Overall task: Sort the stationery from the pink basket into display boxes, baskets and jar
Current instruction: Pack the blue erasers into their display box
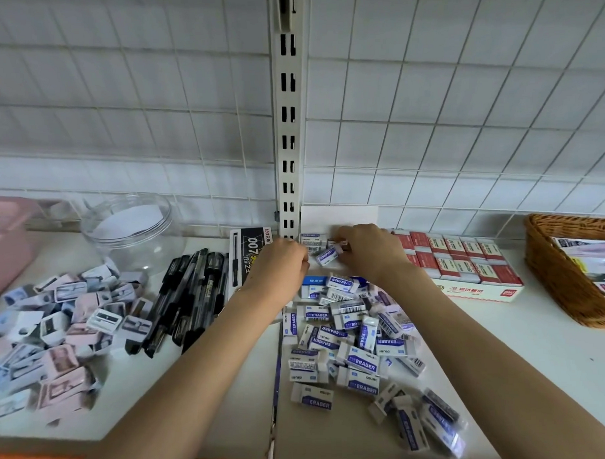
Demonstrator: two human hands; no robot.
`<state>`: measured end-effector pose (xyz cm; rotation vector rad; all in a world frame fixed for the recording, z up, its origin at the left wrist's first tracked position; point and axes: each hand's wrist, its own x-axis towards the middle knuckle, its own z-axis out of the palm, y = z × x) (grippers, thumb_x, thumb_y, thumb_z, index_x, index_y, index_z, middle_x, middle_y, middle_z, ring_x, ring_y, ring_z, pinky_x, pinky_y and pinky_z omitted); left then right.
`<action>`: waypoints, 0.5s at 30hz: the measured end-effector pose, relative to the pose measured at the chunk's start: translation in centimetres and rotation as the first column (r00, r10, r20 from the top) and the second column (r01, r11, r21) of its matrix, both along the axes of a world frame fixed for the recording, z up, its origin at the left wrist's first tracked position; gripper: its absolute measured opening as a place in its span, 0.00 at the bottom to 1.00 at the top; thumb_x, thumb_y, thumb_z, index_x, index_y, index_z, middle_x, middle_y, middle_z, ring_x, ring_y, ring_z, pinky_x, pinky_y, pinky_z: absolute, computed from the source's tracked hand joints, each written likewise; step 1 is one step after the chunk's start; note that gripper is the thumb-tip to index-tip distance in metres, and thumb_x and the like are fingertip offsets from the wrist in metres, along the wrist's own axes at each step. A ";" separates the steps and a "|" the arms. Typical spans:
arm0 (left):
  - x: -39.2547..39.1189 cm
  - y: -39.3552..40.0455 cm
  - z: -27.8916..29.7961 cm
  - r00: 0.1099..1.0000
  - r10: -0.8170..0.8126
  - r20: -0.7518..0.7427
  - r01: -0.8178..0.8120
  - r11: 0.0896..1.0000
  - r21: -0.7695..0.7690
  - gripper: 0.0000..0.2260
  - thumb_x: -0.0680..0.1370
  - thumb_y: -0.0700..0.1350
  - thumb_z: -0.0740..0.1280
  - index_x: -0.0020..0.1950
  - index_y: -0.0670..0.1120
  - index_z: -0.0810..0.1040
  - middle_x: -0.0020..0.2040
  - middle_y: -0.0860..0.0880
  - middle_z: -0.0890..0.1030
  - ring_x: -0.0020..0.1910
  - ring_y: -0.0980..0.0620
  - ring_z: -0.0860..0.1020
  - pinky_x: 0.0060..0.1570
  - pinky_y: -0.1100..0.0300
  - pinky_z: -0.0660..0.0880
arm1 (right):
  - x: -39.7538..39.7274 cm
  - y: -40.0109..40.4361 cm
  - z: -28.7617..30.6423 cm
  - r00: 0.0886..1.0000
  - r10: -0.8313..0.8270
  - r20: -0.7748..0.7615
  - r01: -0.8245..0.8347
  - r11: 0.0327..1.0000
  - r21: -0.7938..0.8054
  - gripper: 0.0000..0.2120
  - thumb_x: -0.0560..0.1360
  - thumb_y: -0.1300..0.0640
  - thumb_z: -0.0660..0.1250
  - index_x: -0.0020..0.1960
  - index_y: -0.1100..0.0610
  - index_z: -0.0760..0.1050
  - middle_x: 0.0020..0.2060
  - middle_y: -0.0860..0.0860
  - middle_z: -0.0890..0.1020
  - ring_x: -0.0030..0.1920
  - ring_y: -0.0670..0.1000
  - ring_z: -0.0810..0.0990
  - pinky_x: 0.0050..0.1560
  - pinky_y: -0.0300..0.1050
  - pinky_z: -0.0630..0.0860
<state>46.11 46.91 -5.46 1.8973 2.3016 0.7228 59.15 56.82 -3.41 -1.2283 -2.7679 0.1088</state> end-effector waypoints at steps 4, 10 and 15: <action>-0.1 0.1 0.1 1.000 -0.002 -0.007 0.002 1.000 -0.008 0.08 0.79 0.40 0.63 0.51 0.41 0.81 0.48 0.44 0.81 0.48 0.49 0.78 0.50 0.64 0.69 | -0.1 -0.3 0.1 0.997 0.063 0.035 -0.064 0.998 0.022 0.17 0.78 0.54 0.63 0.65 0.46 0.69 0.57 0.52 0.78 0.56 0.57 0.77 0.47 0.47 0.73; -0.3 0.2 -0.2 1.000 -0.006 -0.009 0.005 1.000 -0.003 0.08 0.79 0.41 0.63 0.51 0.41 0.81 0.49 0.44 0.81 0.48 0.49 0.79 0.49 0.65 0.69 | 1.6 0.8 1.4 0.999 -0.002 0.043 0.003 1.000 -0.011 0.11 0.77 0.53 0.64 0.57 0.55 0.76 0.52 0.55 0.80 0.52 0.58 0.78 0.49 0.47 0.73; -0.3 0.2 -0.3 1.000 -0.006 -0.008 0.006 1.000 0.001 0.08 0.79 0.41 0.63 0.51 0.40 0.81 0.49 0.44 0.81 0.47 0.49 0.79 0.48 0.66 0.67 | 1.0 1.3 1.2 0.990 -0.141 0.008 0.141 0.985 -0.099 0.10 0.77 0.60 0.62 0.54 0.62 0.78 0.50 0.59 0.79 0.50 0.59 0.78 0.44 0.42 0.70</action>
